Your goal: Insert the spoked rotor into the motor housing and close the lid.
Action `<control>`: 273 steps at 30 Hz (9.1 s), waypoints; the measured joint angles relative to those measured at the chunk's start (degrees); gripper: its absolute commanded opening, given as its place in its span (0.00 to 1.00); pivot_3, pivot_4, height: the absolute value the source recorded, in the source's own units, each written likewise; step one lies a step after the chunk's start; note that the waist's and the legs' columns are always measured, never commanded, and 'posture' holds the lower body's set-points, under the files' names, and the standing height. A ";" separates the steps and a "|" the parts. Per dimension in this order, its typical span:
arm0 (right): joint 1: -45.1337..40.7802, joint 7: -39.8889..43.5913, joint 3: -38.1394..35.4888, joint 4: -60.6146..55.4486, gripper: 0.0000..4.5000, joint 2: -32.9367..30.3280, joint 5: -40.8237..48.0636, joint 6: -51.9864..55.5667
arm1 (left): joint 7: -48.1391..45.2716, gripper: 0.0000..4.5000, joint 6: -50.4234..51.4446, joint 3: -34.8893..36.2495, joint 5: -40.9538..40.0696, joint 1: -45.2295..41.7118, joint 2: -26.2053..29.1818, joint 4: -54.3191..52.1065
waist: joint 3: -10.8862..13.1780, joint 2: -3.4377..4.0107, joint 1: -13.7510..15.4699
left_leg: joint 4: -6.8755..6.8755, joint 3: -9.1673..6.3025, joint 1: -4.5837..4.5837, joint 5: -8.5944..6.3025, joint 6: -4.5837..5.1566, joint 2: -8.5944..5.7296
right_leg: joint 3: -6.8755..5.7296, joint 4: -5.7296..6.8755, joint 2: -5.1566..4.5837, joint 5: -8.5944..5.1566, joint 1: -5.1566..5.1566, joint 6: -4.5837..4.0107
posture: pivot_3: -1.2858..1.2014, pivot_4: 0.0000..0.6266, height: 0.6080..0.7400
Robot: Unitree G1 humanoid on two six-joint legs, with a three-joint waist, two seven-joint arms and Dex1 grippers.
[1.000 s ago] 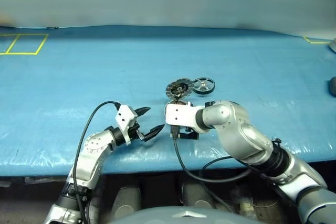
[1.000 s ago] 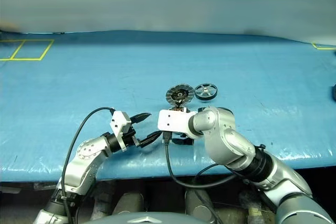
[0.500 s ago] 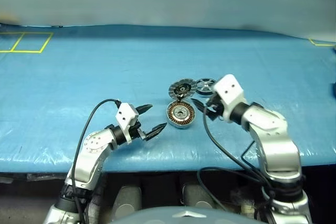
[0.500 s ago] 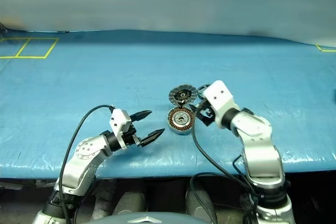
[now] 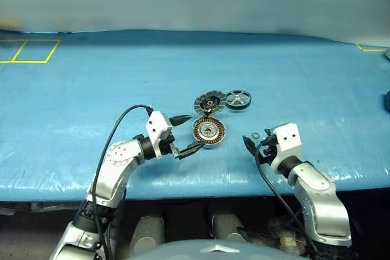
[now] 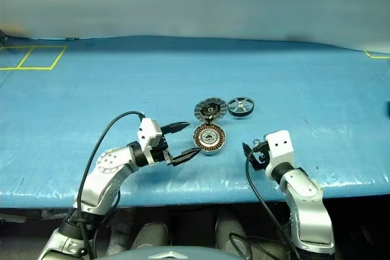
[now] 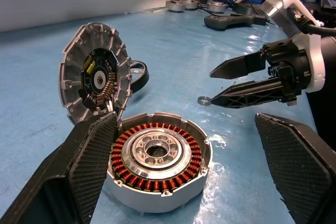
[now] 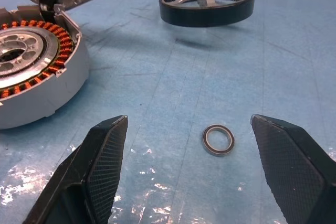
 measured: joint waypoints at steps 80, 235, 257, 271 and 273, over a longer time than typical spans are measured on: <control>-15.87 3.97 20.51 10.56 0.16 -7.51 7.34 -2.82 | -8.84 1.00 -14.08 0.13 1.50 5.15 2.93 13.57 | 0.01 0.05 0.33 | 0.04 -0.01 -0.03 -0.01 0.02 0.01 | 0.00 0.00 0.01 0.02 0.00 0.02 | 0.52 0.24 1.00; -17.75 -5.51 8.97 11.14 0.00 -0.09 11.65 -8.56 | 2.13 1.00 -12.49 1.17 2.96 13.68 -0.63 5.75 | -0.04 0.07 0.27 | 0.04 0.00 -0.03 -0.01 0.03 0.03 | 0.02 0.00 0.02 0.04 0.01 0.02 | 0.52 0.24 1.00; -56.23 15.73 30.65 50.33 0.73 -21.81 -13.10 -13.17 | 1.78 1.00 -12.34 1.77 2.94 12.86 -0.61 5.74 | 0.11 0.21 -0.74 | 0.04 0.14 -0.12 -0.14 0.26 -0.05 | 0.12 -0.08 -0.08 0.28 -0.07 -0.26 | 0.52 0.24 1.00; -66.17 25.45 38.15 70.12 0.79 -21.50 -24.28 -32.29 | 3.07 1.00 -11.12 1.89 2.93 14.40 -0.44 4.40 | 0.14 0.28 -0.93 | 0.07 0.17 -0.01 -0.20 0.35 -0.06 | 0.12 -0.04 -0.12 0.27 -0.01 -0.28 | 0.52 0.24 1.00; -66.29 25.54 38.19 70.70 0.79 -21.25 -24.99 -33.34 | 2.99 1.00 -10.96 1.89 2.93 14.40 -0.37 4.40 | 0.14 0.28 -0.93 | 0.10 0.16 0.01 -0.20 0.35 -0.06 | 0.12 -0.03 -0.11 0.27 0.02 -0.28 | 0.52 0.24 1.00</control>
